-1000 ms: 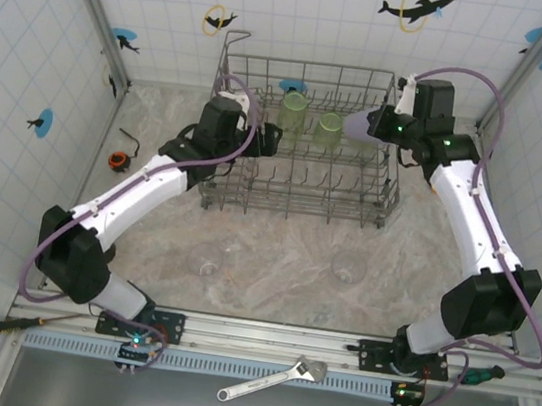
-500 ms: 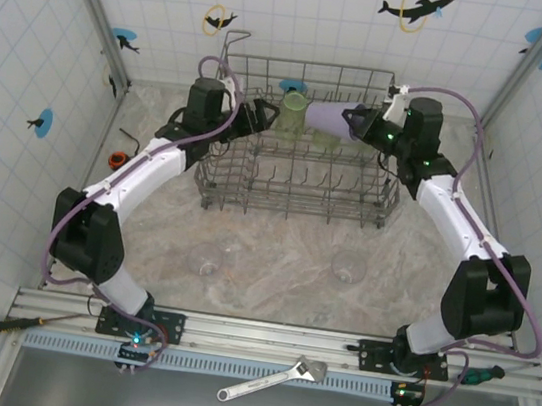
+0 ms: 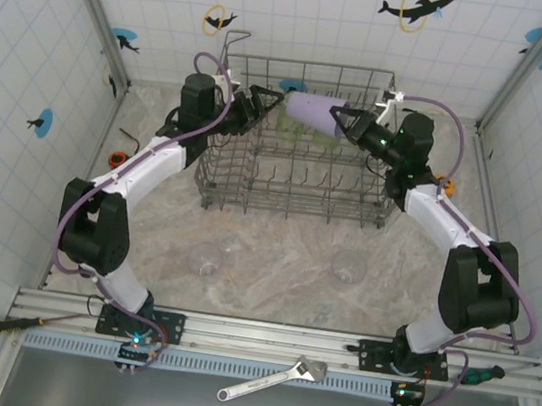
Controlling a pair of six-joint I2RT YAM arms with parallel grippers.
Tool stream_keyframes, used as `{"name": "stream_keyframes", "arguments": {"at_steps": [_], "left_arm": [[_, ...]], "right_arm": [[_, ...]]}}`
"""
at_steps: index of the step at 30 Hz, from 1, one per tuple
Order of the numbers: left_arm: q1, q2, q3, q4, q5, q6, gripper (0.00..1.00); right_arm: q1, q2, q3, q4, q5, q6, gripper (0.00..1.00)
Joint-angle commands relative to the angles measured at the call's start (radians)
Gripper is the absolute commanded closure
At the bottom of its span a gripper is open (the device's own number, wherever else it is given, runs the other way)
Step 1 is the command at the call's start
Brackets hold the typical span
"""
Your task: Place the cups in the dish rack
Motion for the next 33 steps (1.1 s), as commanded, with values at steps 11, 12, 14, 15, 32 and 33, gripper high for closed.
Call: {"name": "stream_keyframes", "arguments": {"at_steps": [11,12,14,15,32,33], "left_arm": [[0.023,0.059,-0.018,0.213,0.110,-0.167,0.02],[0.023,0.059,-0.019,0.219,0.112,-0.172,0.02],[0.023,0.059,-0.022,0.229,0.110,-0.180,0.02],[0.023,0.060,-0.022,0.230,0.109,-0.181,0.02],[0.023,0.071,-0.050,0.309,0.119,-0.234,0.10],[0.023,0.070,-0.055,0.316,0.120,-0.237,0.16]], "right_arm": [[0.053,0.062,-0.015,0.280,-0.023,0.114,1.00],[0.055,0.065,-0.017,0.287,-0.023,0.118,1.00],[0.060,0.074,-0.018,0.308,-0.023,0.129,1.00],[0.063,0.078,-0.019,0.315,-0.023,0.134,1.00],[0.119,0.150,0.006,0.408,-0.027,0.188,1.00],[0.121,0.151,0.006,0.408,-0.027,0.189,1.00]]}}
